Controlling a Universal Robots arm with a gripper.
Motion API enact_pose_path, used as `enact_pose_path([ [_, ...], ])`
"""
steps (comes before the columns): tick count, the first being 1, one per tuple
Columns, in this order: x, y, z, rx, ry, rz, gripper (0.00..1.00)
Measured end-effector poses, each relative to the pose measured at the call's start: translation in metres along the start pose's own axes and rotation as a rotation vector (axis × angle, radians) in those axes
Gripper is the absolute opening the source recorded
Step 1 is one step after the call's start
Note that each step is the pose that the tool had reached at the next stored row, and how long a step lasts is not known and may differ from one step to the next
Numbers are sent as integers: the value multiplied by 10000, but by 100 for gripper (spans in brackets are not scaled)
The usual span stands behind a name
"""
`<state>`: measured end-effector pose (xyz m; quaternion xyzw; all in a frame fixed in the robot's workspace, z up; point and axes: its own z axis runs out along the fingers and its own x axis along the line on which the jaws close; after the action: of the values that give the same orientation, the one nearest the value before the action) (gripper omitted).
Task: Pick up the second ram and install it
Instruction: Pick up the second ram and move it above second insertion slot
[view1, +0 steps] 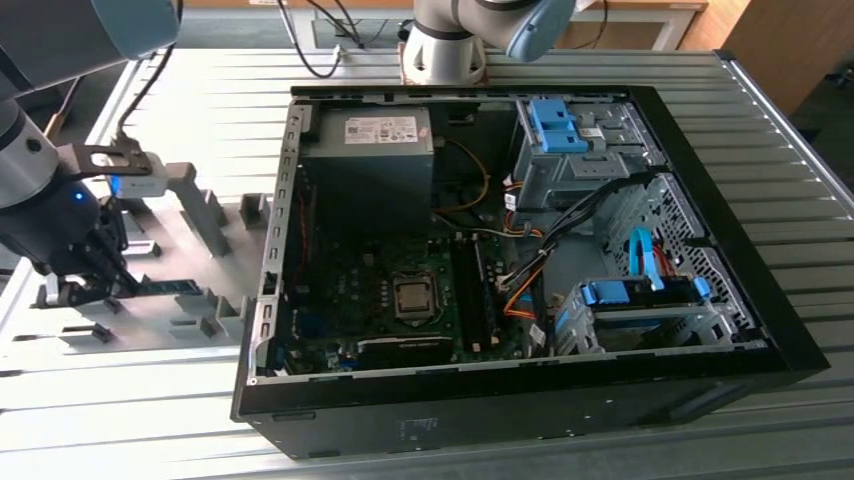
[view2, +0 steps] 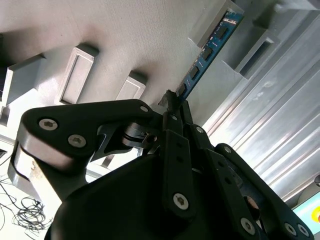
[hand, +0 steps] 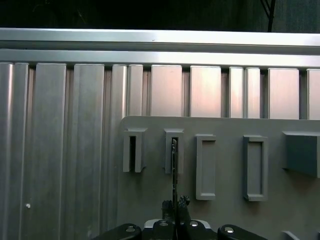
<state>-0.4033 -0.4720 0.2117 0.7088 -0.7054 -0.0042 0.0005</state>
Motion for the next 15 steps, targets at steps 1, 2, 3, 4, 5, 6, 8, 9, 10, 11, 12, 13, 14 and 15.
enact_pose_path([
  [1, 0, 0, -4, 0, 0, 0, 14],
  [2, 0, 0, -12, 1, 0, 0, 14],
  [3, 0, 0, -18, 0, 1, 0, 14],
  [4, 0, 0, -22, 0, 1, 0, 14],
  [5, 0, 0, -27, 0, 0, 0, 14],
  [6, 0, 0, -32, 0, 0, 0, 14],
  [8, 0, 0, -44, 0, 1, 0, 14],
  [9, 0, 1, -50, 0, 1, 0, 14],
  [10, 0, 0, -56, 0, 0, 0, 14],
  [11, -1, 0, -61, 1, 0, 0, 14],
  [12, 0, 0, -68, 0, 0, 0, 14],
  [13, -1, 1, -75, 0, 0, 0, 14],
  [14, -1, 0, -81, 0, 0, 0, 14],
  [15, -1, 0, -87, 0, 0, 0, 14],
])
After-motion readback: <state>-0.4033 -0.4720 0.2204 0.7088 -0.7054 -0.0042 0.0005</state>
